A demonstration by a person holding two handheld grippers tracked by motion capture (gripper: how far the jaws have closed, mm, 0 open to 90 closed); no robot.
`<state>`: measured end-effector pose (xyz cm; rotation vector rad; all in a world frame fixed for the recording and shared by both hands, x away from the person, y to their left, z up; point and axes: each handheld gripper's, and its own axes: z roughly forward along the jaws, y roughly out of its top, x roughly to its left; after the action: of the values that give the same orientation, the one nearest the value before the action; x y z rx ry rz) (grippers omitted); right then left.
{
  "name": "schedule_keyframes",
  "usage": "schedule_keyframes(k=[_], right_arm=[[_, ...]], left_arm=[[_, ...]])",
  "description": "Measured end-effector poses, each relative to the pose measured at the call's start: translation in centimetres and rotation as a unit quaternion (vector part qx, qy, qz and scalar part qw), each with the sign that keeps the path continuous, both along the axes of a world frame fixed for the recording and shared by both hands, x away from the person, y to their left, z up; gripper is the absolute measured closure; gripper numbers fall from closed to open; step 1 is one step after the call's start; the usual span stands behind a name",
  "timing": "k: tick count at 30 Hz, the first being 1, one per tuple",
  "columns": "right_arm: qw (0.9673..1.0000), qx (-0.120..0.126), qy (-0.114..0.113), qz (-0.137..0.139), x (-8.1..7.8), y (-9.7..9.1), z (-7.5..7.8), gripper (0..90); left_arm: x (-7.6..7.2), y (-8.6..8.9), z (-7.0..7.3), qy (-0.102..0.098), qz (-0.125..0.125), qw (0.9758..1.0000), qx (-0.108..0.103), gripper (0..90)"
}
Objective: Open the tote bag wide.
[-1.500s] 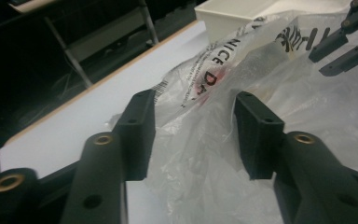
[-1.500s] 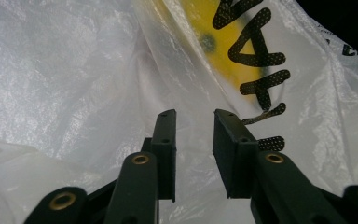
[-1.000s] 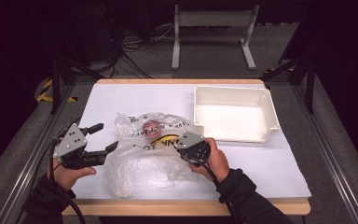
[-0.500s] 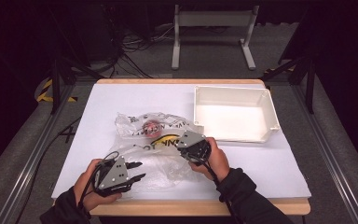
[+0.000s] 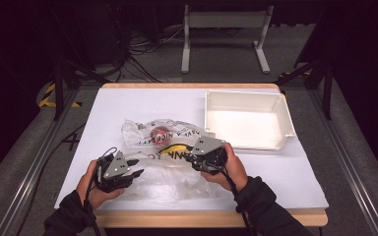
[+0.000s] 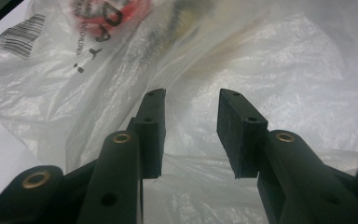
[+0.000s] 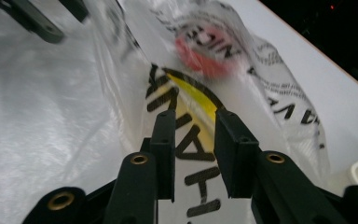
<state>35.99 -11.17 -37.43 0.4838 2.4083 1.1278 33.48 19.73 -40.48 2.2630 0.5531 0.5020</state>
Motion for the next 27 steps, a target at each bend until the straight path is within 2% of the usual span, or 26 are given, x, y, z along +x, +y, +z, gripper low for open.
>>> schedule_keyframes(k=[3,5,8,10,13,15,16,18,19,21,24,27], right_arm=[[0.9994,0.003,0.004,0.036,-0.9,0.5,0.5,77.7],[0.9976,-0.013,0.015,0.066,-1.5,1.3,0.2,79.8],[0.9936,-0.053,0.034,0.095,-1.7,2.6,-1.1,79.0],[0.9905,-0.088,0.043,0.096,-1.5,3.2,-2.3,75.2],[0.9885,-0.118,0.059,0.075,-0.6,3.5,-3.7,68.9],[0.9889,-0.131,0.054,0.047,-0.1,3.5,-4.3,64.1],[0.9880,-0.136,0.053,0.049,0.1,3.4,-4.3,62.8],[0.9888,-0.137,0.048,0.035,0.4,3.3,-4.3,57.1],[0.9878,-0.148,0.038,0.030,0.5,3.2,-4.3,56.4],[0.9885,-0.148,0.026,0.016,0.6,3.2,-4.2,54.1],[0.9878,-0.156,-0.003,-0.011,0.8,2.9,-3.9,54.6],[0.9896,-0.142,-0.010,-0.022,1.0,2.5,-3.6,61.9]], left_arm=[[0.3,0.1,0.0,-0.002,0.013,0.9999,-0.001,62.2],[0.6,0.3,-0.1,0.003,0.015,0.9998,-0.011,61.9],[0.9,0.6,-0.1,0.006,0.026,0.9995,-0.018,58.9],[1.0,0.8,0.1,0.003,0.032,0.9993,-0.020,58.4],[1.0,1.0,0.2,-0.001,0.038,0.9991,-0.021,57.4],[1.1,1.1,0.3,-0.007,0.043,0.9989,-0.015,56.9],[1.2,1.1,0.3,-0.008,0.044,0.9989,-0.014,56.8],[1.3,1.1,0.2,-0.009,0.046,0.9988,-0.012,56.2],[1.4,1.1,0.2,-0.010,0.050,0.9986,-0.010,56.2],[1.5,1.1,0.2,-0.014,0.057,0.9982,-0.009,55.0],[1.6,1.2,0.3,-0.023,0.063,0.9977,-0.005,53.6],[1.6,1.1,0.4,-0.031,0.066,0.9973,0.002,53.9]])
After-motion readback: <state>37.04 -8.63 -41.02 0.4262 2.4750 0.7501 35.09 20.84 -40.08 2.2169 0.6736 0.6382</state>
